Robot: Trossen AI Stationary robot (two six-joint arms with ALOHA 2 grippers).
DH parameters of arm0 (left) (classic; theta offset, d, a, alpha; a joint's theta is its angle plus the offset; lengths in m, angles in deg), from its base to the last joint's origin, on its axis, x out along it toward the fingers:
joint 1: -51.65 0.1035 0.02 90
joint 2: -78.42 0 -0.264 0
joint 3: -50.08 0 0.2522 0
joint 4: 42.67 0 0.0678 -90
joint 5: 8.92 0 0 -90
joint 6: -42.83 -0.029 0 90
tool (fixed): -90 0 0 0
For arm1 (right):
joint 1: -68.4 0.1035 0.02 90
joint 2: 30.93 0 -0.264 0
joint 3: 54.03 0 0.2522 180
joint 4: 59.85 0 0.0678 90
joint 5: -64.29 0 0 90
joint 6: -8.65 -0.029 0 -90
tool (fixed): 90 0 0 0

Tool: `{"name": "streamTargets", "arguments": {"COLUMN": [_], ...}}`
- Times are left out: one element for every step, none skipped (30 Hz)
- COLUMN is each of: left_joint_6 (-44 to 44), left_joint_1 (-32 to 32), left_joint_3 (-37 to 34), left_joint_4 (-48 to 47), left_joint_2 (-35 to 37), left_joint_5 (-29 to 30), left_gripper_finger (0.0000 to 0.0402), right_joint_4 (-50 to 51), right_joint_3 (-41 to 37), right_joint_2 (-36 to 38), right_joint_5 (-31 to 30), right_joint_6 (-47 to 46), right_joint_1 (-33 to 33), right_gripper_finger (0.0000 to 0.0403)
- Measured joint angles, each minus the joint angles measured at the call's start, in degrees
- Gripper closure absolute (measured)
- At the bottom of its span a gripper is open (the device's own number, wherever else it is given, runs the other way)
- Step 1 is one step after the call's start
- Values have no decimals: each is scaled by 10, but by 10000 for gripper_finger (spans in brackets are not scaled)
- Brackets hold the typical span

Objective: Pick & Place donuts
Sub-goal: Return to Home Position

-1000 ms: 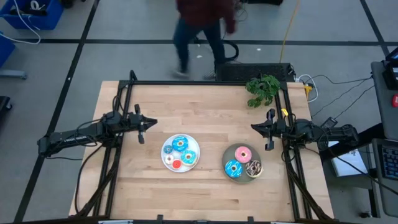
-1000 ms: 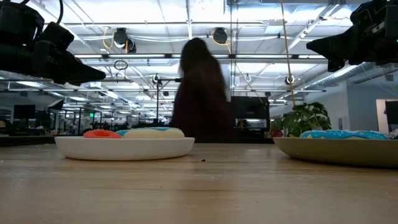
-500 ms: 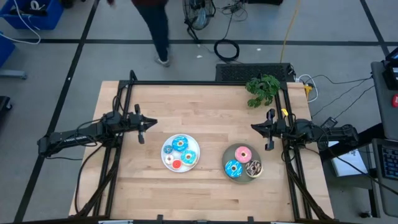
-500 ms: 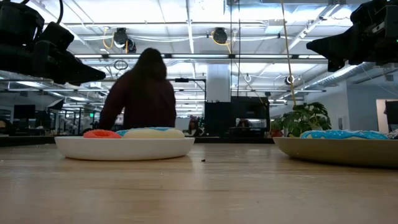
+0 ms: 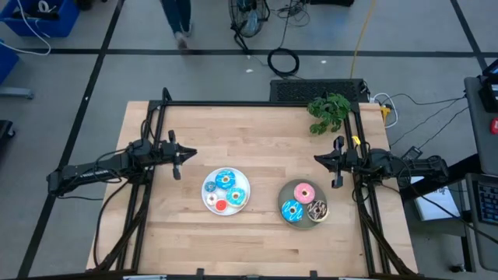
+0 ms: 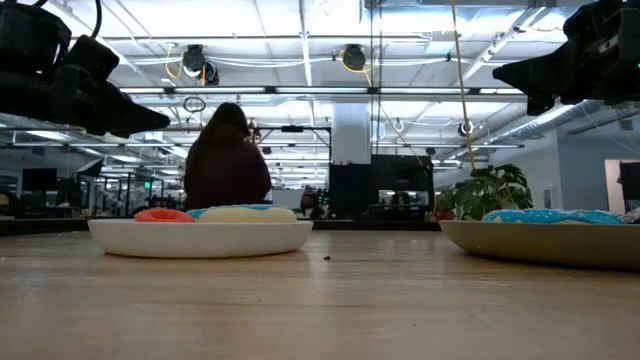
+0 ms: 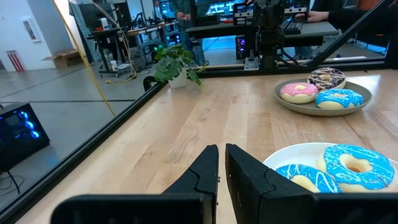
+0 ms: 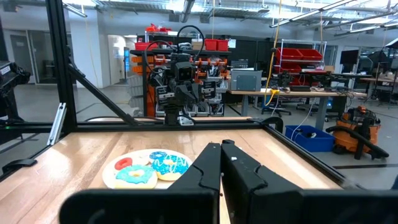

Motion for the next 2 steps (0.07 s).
{"name": "streamTargets", "arguments": {"left_joint_6": [0, 0], "left_joint_1": [0, 0], "left_joint_3": [0, 0], "left_joint_4": [0, 0], "left_joint_2": [0, 0], "left_joint_5": [0, 0], "left_gripper_finger": [364, 364], "right_joint_4": [0, 0], "right_joint_3": [0, 0], "right_joint_2": [0, 0], "right_joint_5": [0, 0], "right_joint_6": [0, 0], "right_joint_1": [0, 0], "right_gripper_finger": [403, 403]}}
